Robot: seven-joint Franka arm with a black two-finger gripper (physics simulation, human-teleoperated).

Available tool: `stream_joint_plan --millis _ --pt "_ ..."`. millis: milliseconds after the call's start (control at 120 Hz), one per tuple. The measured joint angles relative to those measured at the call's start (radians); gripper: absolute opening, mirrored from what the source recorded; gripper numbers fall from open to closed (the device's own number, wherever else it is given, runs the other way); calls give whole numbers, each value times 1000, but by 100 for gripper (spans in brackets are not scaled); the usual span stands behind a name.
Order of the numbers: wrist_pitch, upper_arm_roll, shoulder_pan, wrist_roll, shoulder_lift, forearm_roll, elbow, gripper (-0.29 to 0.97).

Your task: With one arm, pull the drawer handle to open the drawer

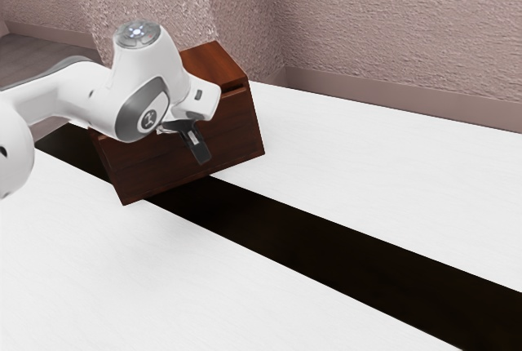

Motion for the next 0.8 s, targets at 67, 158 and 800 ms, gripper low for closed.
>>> stream_joint_plan --millis 67,158,800 --pt "-1 0 -2 -2 1 11 0 60" --pt "-4 0 -5 -6 0 24 -1 58" --pt "5 -4 -38 -40 -82 39 -112 64"
